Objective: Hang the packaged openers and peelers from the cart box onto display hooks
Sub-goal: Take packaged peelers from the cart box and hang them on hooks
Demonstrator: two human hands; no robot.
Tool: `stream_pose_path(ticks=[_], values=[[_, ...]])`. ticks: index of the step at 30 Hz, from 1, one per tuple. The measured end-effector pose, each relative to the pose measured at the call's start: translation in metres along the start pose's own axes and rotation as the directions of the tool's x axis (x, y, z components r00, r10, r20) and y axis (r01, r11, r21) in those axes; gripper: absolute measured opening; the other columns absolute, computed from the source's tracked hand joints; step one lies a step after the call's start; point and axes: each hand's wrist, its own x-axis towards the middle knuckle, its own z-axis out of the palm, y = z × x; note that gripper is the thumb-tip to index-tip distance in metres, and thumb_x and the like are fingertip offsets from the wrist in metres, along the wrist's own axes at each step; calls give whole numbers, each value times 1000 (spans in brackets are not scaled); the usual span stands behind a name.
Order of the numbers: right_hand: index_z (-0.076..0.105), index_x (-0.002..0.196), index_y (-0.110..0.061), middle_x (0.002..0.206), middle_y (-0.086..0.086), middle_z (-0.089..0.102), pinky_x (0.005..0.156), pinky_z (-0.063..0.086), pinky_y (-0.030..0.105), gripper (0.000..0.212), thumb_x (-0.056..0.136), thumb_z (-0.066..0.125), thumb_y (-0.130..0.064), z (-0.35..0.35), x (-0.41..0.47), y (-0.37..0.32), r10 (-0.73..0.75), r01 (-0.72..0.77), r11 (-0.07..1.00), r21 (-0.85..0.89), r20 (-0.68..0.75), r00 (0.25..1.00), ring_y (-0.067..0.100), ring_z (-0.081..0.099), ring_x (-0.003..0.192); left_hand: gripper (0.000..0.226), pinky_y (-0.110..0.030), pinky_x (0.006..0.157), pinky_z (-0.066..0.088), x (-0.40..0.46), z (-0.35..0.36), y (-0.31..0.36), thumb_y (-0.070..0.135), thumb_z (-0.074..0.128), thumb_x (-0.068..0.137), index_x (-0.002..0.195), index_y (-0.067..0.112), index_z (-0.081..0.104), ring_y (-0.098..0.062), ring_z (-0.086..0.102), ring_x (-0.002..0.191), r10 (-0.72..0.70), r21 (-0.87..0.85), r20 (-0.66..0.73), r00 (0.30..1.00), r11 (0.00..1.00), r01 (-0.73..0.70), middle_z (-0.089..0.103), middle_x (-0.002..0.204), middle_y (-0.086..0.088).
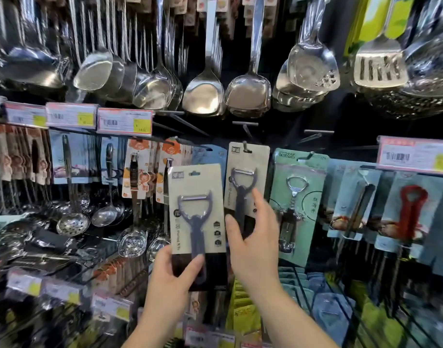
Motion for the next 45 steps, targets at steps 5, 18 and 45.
stream_pose_path(ticks=[5, 18, 45], values=[[23, 127, -72, 134, -54, 27, 100, 21, -2, 51, 93, 48, -44, -4, -24, -4, -66, 58, 993, 100, 83, 994, -21, 27, 130, 33, -15, 73, 54, 0, 29, 27, 14, 76, 83, 107, 28, 58, 0, 69, 91, 178, 74, 73, 981, 980, -183, 71, 98, 19], [34, 145, -47, 125, -47, 30, 85, 21, -11, 53, 99, 50, -24, -22, 6, 1, -23, 16, 994, 111, 64, 998, -37, 25, 112, 31, -35, 90, 55, 5, 59, 50, 24, 75, 85, 112, 34, 60, -6, 70, 103, 183, -32, 151, 971, 983, -181, 74, 109, 13], [42, 145, -27, 153, 5, 34, 116, 19, 33, 53, 94, 58, -30, 13, 13, -11, 227, -281, 908, -311, -199, 953, 19, 24, 143, 24, -35, 83, 54, 111, 86, 17, 24, 75, 85, 102, 20, 58, -21, 68, 93, -110, 25, 337, 935, 994, 108, 71, 98, 0]])
